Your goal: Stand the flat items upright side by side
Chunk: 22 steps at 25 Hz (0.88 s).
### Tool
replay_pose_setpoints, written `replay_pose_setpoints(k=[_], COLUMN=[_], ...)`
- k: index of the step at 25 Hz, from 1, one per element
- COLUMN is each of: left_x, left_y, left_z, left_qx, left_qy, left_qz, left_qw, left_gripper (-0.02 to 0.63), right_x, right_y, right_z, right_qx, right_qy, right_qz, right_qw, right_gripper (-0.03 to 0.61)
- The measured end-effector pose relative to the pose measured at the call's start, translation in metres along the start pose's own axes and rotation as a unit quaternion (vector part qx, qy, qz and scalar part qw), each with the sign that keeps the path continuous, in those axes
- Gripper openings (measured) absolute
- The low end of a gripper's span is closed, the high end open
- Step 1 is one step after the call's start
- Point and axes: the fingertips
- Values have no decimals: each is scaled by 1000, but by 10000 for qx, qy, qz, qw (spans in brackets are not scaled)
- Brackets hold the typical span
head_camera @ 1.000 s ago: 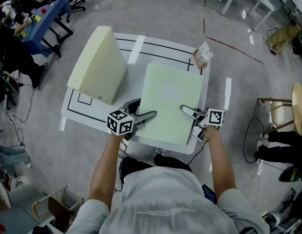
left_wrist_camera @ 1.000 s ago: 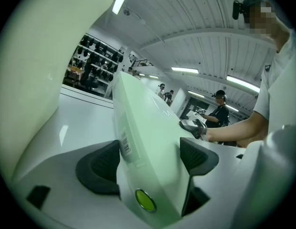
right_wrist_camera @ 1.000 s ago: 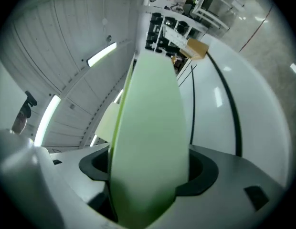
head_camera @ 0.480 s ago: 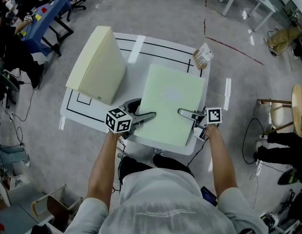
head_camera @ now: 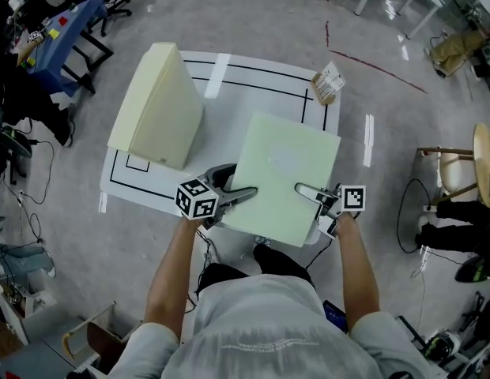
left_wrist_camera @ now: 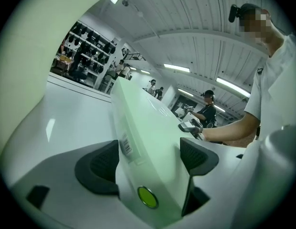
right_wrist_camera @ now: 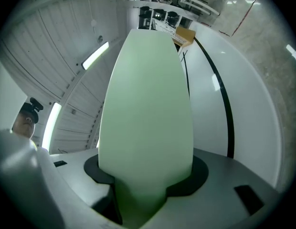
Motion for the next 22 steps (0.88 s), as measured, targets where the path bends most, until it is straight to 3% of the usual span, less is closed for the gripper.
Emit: replay_pose_setpoints(k=[7,13,16,22], left_x=[0,-5,-11,-26], left_y=[-25,-54,-71,-117], left_z=[-4,0,9,26], left_qx=[-275,-363,-306,-234], left_qy=[-73,128,270,651], left_qz=[265,285,390,640], left_qw=[9992,9989,9984,9955], left_gripper=[403,403,402,396], right_x=[11,11,12,14], right_y=[-6,-10,-15,-12], right_z=[-19,-46,-57,-111], right_qx=[374,1037,1548,2194], right_qy=[-423,-852,-1257,-2320], right_qz=[587,1323,1570,2264], right_qw=[9967,9821,9672,9202], right_gripper=[276,278,278,279])
Point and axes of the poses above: the fingertips, and each gripper's own axes: y forward along the fingers, z to its right, x out of its underside
